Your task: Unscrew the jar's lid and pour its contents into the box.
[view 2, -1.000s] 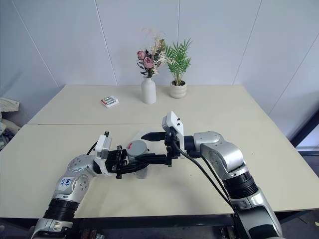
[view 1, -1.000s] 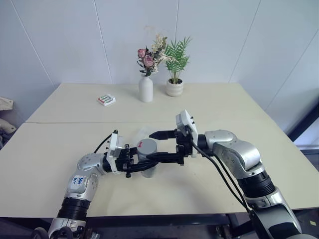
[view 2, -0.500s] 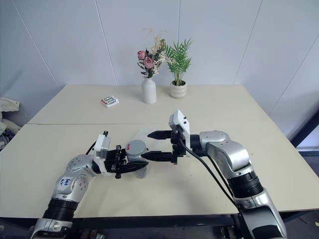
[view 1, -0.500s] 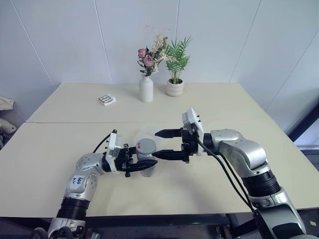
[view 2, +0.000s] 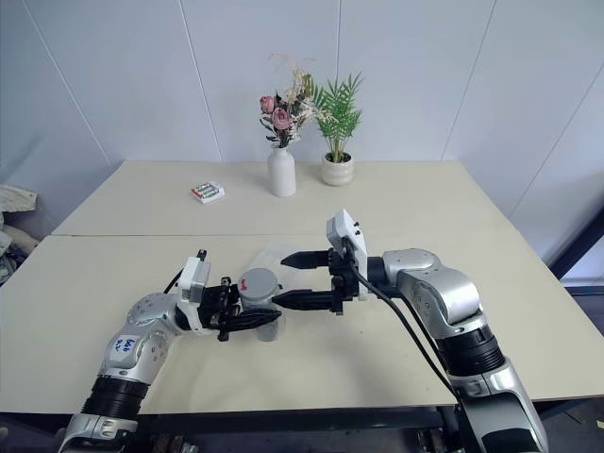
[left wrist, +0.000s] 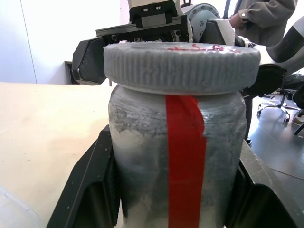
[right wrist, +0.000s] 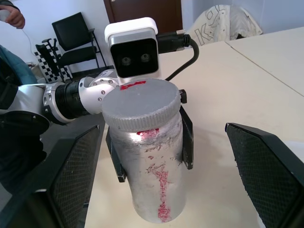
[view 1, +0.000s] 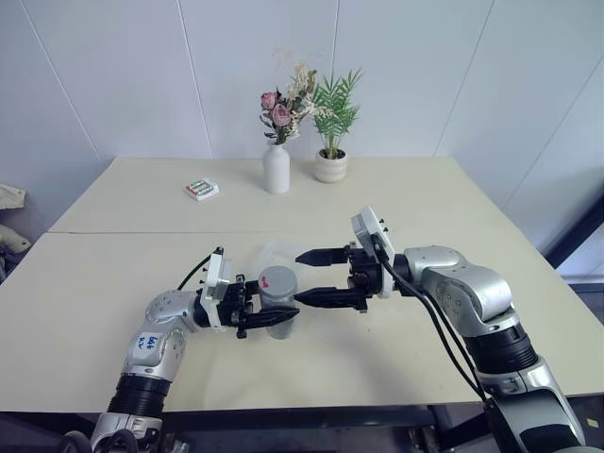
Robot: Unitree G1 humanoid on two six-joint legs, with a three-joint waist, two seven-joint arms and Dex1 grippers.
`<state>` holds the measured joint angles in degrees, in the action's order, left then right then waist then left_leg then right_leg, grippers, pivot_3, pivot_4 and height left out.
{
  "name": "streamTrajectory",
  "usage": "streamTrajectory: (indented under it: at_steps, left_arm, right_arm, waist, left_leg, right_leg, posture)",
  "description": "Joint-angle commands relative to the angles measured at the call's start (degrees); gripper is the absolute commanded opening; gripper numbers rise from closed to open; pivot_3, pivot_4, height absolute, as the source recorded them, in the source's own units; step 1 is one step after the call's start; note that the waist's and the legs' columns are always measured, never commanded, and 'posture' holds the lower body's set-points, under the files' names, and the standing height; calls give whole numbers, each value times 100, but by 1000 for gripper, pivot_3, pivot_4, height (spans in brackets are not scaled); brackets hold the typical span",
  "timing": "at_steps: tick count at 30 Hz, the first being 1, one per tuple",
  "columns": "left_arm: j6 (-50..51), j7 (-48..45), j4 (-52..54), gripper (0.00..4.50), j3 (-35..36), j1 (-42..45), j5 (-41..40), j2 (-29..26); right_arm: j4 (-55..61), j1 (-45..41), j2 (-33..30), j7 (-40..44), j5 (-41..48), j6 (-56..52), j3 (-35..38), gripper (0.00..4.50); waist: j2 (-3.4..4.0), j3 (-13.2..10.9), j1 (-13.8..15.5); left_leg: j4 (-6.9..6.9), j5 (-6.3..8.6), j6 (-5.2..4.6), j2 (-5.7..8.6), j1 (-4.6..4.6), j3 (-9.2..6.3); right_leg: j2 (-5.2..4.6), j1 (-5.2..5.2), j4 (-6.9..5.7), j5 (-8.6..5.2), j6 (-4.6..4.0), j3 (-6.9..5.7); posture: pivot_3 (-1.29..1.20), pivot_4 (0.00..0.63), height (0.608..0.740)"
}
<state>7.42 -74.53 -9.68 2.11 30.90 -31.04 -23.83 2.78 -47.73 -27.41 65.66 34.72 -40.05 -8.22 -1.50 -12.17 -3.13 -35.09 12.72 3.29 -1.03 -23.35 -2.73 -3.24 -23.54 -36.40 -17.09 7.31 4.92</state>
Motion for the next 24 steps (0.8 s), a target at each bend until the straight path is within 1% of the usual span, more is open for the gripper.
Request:
streamTrajectory:
  at_steps: [1,15,24]
  left_arm:
    - [-43,-9,213,2134,53,59,-71,-38]
    - [-29,11,259,2134,45,16,-82,-16]
    - [-12,39,307,2134,46,-15,-91,-11]
  right_arm:
    - [250,-75,-10,53,133,-17,109,4456]
    - [81,-334,567,-112,-80,128,-115,4456]
    - [98,-357,762,-88,-193,170,-286,4456]
  waist:
    - [0,0,0]
    - [0,0,-3]
    - [0,0,-3]
  left_leg:
    - [0,0,0,0,0,0]
    - [1,0,0,0,0,0]
    - [1,0,0,0,0,0]
  right_leg:
    - [0,0,0,0,0,0]
    - [0,-1,0,0,0,0]
    - [0,-1,0,0,0,-1]
  posture:
    - [0,150,740]
    - [0,150,740]
    - [0,150,740]
